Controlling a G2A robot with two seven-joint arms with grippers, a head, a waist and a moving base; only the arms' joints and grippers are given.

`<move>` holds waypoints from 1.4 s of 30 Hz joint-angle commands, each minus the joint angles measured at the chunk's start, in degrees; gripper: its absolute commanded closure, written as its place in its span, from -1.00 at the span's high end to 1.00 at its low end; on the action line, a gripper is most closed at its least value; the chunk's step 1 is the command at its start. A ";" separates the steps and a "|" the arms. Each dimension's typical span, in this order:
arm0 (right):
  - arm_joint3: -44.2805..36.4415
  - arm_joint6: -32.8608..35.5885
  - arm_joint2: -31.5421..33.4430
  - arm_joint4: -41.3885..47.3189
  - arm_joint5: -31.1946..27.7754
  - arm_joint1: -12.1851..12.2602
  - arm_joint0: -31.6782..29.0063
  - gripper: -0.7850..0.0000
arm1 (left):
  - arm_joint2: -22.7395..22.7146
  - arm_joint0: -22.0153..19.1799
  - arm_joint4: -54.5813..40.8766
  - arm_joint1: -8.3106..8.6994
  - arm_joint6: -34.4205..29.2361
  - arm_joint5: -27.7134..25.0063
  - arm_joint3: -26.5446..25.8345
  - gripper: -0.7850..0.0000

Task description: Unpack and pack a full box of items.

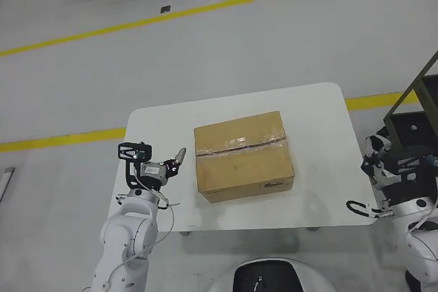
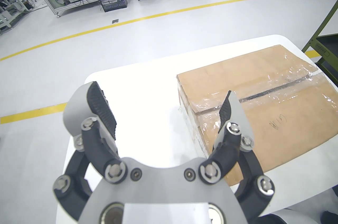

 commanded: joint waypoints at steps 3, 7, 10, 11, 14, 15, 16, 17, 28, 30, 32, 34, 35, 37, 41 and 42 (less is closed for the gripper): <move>-0.09 -0.30 0.27 0.25 0.18 -0.03 -0.35 -0.97 | 0.00 0.00 0.00 0.00 0.00 0.00 0.00 1.00; -0.06 -0.26 0.23 0.24 0.13 -0.03 -0.26 -0.45 | 0.00 0.00 0.00 0.00 0.00 0.00 0.00 1.00; -0.06 -0.25 0.23 0.23 0.13 -0.03 -0.26 0.03 | 0.00 0.00 0.00 0.00 0.00 0.00 0.00 1.00; -0.06 -0.25 0.23 0.23 0.13 -0.03 -0.26 0.17 | 0.00 0.00 0.00 0.00 0.00 0.00 0.00 1.00; -0.06 -0.25 0.23 0.23 0.13 -0.03 -0.26 0.41 | 0.00 0.00 0.00 0.00 0.00 0.00 0.00 1.00; -0.06 -0.25 0.23 0.23 0.13 -0.03 -0.26 0.43 | 0.00 0.00 0.00 0.00 0.00 0.00 0.00 1.00; -0.06 -0.25 0.23 0.23 0.13 -0.03 -0.26 0.43 | 0.00 0.00 0.00 0.00 0.00 0.00 0.00 1.00; -0.06 -0.25 0.23 0.23 0.13 -0.03 -0.26 0.43 | 0.00 0.00 0.00 0.00 0.00 0.00 0.00 1.00; -0.06 -0.25 0.23 0.23 0.13 -0.03 -0.26 0.43 | 0.00 0.00 0.00 0.00 0.00 0.00 0.00 1.00; -0.06 -0.25 0.23 0.23 0.13 -0.03 -0.26 0.43 | 0.00 0.00 0.00 0.00 0.00 0.00 0.00 1.00; -0.06 -0.25 0.23 0.23 0.13 -0.03 -0.26 0.43 | 0.00 0.00 0.00 0.00 0.00 0.00 0.00 1.00; -0.06 -0.25 0.23 0.23 0.13 -0.03 -0.26 0.43 | 0.00 0.00 0.00 0.00 0.00 0.00 0.00 1.00; -0.06 -0.25 0.23 0.23 0.13 -0.03 -0.26 0.43 | 0.00 0.00 0.00 0.00 0.00 0.00 0.00 1.00; -0.06 -0.25 0.23 0.23 0.13 -0.03 -0.26 0.43 | 0.00 0.00 0.00 0.00 0.00 0.00 0.00 1.00; -0.06 -0.25 0.23 0.23 0.13 -0.03 -0.26 0.43 | 0.00 0.00 0.00 0.00 0.00 0.00 0.00 1.00; -0.06 -0.25 0.23 0.23 0.13 -0.03 -0.26 0.43 | 0.00 0.00 0.00 0.00 0.00 0.00 0.00 1.00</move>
